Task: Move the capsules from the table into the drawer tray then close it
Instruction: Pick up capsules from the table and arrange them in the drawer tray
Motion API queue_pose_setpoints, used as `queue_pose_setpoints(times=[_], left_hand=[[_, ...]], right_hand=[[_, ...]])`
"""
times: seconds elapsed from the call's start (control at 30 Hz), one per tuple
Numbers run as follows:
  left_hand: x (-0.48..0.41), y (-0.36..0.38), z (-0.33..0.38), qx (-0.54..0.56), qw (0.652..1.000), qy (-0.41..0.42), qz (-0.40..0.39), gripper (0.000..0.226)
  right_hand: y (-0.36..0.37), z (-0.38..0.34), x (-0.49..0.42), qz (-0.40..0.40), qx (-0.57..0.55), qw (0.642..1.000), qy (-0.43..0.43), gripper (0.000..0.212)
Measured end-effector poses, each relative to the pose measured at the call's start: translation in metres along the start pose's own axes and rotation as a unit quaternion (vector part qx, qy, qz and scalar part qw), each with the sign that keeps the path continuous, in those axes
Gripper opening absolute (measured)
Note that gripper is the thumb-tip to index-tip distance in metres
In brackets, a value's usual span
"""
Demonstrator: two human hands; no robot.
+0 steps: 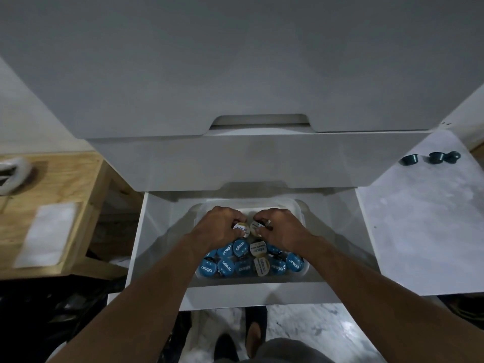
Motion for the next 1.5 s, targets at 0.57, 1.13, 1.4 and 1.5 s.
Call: queue_pose_setpoints(times=[0.57,1.13,1.4,1.5], left_hand=[[0.036,-0.017,0.052,-0.166,0.978,0.065,0.107,0.035],[0.114,0.049,0.253,-0.246,0.876,0.367,0.192,0.031],[0.079,0.106,0.320,-0.253,0.868,0.391,0.174,0.032],[0.047,0.130,0.341,-0.260,0.871,0.378,0.174,0.030]], right_hand=[[-0.047,-0.004,0.066,0.161,0.104,0.981,0.044,0.039],[-0.093,0.069,0.277,0.397,0.123,0.891,0.183,0.037],[-0.119,0.147,0.304,0.405,0.109,0.880,0.224,0.037],[-0.137,0.189,0.295,0.396,0.103,0.885,0.222,0.037]])
Point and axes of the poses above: each hand's wrist, its own x-axis away from the middle knuckle, its own y-axis out of the palm, z = x × y, the point moved 2 cm from there along -x, towards the middle knuckle, and after that the axes turned 6 degrees about x, right-handed, at the moved point
